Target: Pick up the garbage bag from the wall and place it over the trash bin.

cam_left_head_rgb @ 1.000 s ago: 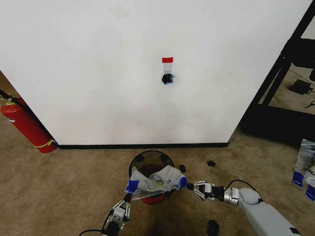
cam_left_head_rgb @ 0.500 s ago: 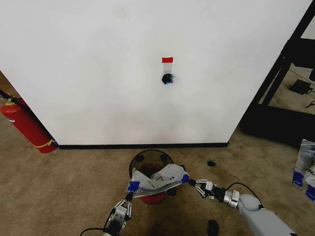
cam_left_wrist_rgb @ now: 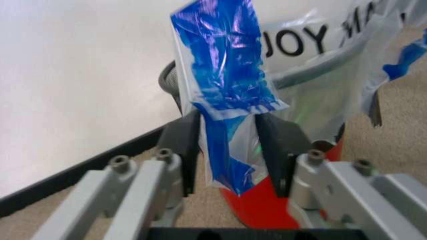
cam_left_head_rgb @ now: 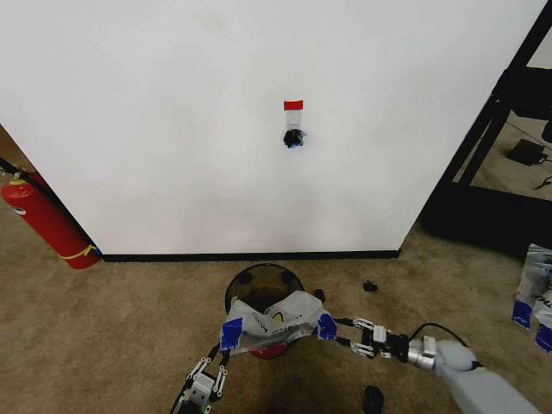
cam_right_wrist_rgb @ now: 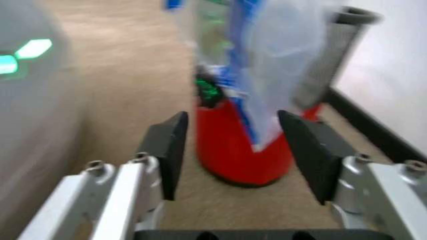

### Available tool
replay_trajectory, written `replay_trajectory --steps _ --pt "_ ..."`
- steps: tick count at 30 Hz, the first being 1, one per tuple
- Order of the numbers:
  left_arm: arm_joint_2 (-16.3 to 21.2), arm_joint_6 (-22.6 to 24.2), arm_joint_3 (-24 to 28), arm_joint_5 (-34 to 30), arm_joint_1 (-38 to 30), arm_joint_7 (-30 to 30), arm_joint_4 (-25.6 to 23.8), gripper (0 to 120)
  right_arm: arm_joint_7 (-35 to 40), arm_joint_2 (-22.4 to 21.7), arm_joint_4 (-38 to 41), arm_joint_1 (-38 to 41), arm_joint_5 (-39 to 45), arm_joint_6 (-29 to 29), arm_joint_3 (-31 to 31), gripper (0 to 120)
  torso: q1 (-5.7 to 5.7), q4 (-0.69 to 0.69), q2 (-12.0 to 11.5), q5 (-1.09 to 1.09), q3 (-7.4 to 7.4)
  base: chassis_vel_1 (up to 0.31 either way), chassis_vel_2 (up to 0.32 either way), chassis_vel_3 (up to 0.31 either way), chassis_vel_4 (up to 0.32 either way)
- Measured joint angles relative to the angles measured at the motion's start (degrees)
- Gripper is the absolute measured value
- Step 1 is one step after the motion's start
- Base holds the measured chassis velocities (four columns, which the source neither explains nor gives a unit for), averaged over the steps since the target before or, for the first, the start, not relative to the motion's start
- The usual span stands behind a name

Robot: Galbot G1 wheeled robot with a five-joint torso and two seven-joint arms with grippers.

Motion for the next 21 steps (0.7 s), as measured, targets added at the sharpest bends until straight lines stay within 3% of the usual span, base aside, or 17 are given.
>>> replay_trajectory --steps 2,6,9,11,15,18,21 --pt "0.3 0.9 -0.6 2.1 1.9 -1.4 -1.2 48 -5.5 -2.3 2.1 0.5 0.1 -2.0 0.9 66 0.0 0.04 0.0 -0.03 0.0 0.0 0.0 0.0 0.0" --pt "1.5 0.8 -3.0 6.0 3.7 -4.1 -2.0 64 -7.2 -5.8 8.6 -0.7 3.4 -3.9 1.5 82 0.0 -0.02 0.0 -0.05 0.0 0.0 0.0 0.0 0.0" --pt "2.0 0.5 -4.4 7.3 4.5 -5.1 -2.7 71 -5.6 -6.8 11.4 -1.5 5.0 -4.1 1.5 90 0.0 0.0 0.0 -0.03 0.0 0.0 0.0 0.0 0.0" --pt "3.5 0.3 -6.4 8.3 5.7 -6.2 -4.7 82 -1.7 -7.8 15.2 -3.0 7.9 -4.1 1.0 98 0.0 0.01 0.0 -0.03 0.0 0.0 0.0 0.0 0.0" --pt "5.4 0.6 -7.9 7.5 5.9 -6.2 -6.9 92 2.0 -8.1 17.8 -4.2 11.1 -4.1 0.1 100 0.0 0.0 0.0 -0.02 0.0 0.0 0.0 0.0 0.0" --pt "8.1 1.5 -9.6 4.1 5.0 -4.0 -10.2 99 7.0 -8.1 20.0 -4.7 12.3 -3.9 -0.6 100 0.0 0.0 0.0 -0.03 0.0 0.0 0.0 0.0 0.0" --pt "12.0 1.9 -11.4 -1.9 2.3 4.6 -14.8 100 14.2 -7.7 22.3 -4.6 10.2 -2.6 -1.8 100 0.0 0.0 0.0 -0.03 0.01 0.0 0.0 0.0 0.0"
